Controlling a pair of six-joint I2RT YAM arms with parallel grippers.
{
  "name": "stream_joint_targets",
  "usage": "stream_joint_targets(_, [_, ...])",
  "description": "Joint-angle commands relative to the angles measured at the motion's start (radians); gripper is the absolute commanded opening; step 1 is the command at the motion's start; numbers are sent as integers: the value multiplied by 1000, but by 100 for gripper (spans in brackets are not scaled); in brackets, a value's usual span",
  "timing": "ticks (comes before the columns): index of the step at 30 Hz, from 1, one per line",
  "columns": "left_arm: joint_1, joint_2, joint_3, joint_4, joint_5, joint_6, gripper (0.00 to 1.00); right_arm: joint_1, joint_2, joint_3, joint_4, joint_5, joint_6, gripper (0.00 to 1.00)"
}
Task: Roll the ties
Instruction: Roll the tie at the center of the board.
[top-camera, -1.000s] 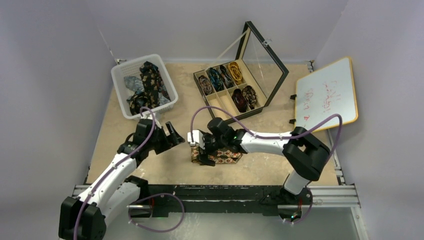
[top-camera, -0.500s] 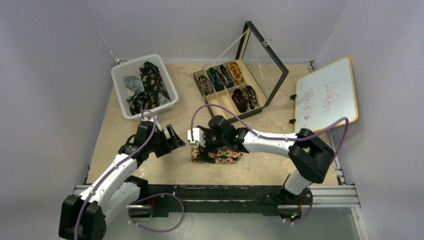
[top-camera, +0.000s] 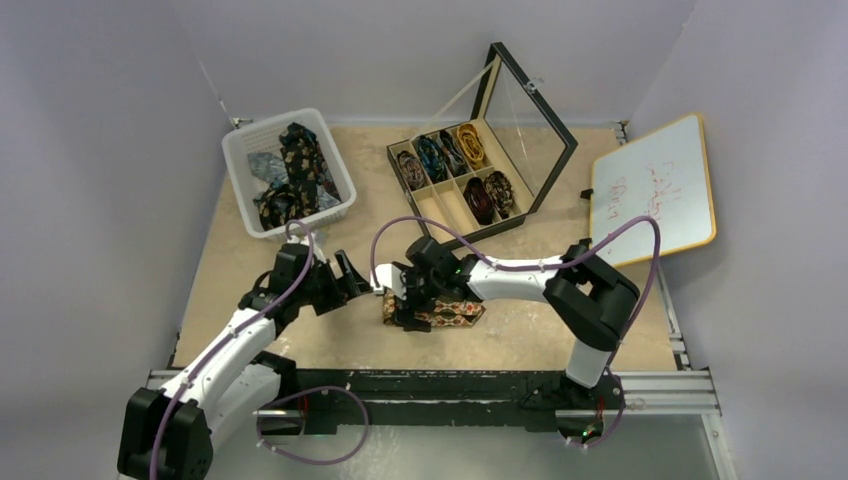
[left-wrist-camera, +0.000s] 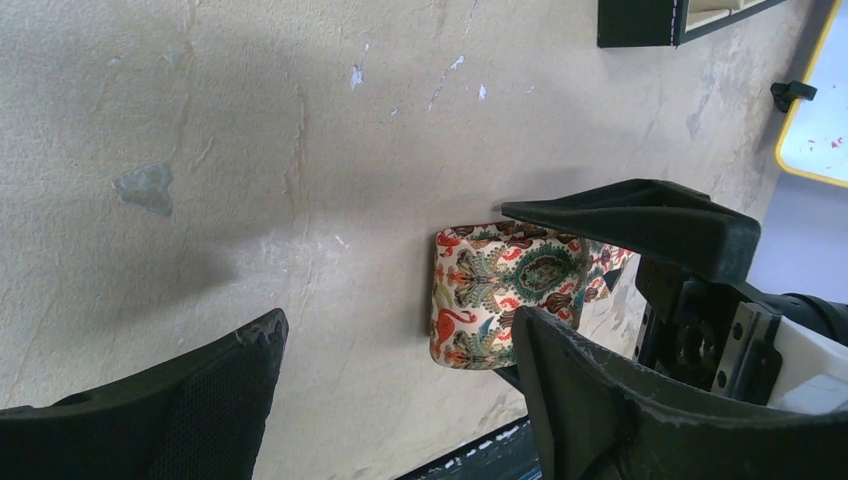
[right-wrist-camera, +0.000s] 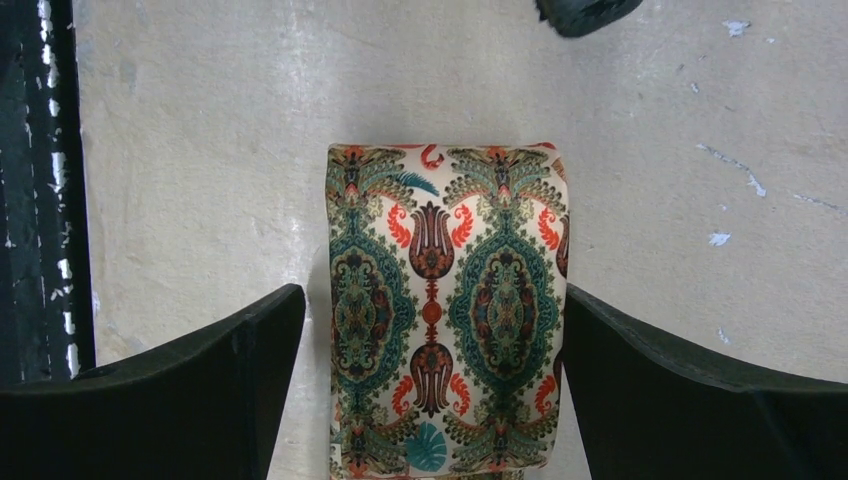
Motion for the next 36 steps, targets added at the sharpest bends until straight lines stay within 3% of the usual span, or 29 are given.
stream_joint_targets(1, [8,10,-9,50,19,-11,81,2,-1,5,32,7,25,93])
stream_joint_targets(4, [8,9,-11,46,13,-15,80,18,10,-19,71,54,63,80])
stream_joint_targets(12, [8,-17,-28,34,-7,-34,80,105,4,-48,95,110,102,78])
stream_joint_targets(18, [8,-27,-28,10,-15,-38,80,118,11,-44,133,174,116,61])
stream_joint_targets(25, [8,-53,-27,-24,-34,-47,80,118,14,-14,168,190,83,55])
stream_joint_targets(27, [8,-57,-26,-28,-35,-46,79,118,21,8,148,164,65,57])
stream_joint_targets(29, [8,-57,-24,-34,-35,-44,79,118,29,37,109,123,50,71])
stream_joint_targets(31, [8,-59,-23,-43,-39,-41,79,118,9,38,112,97,74,78])
stream_joint_targets(36, [8,-73,-24,-51,-45,-40,79,114,-182,-62,292,179,205,92])
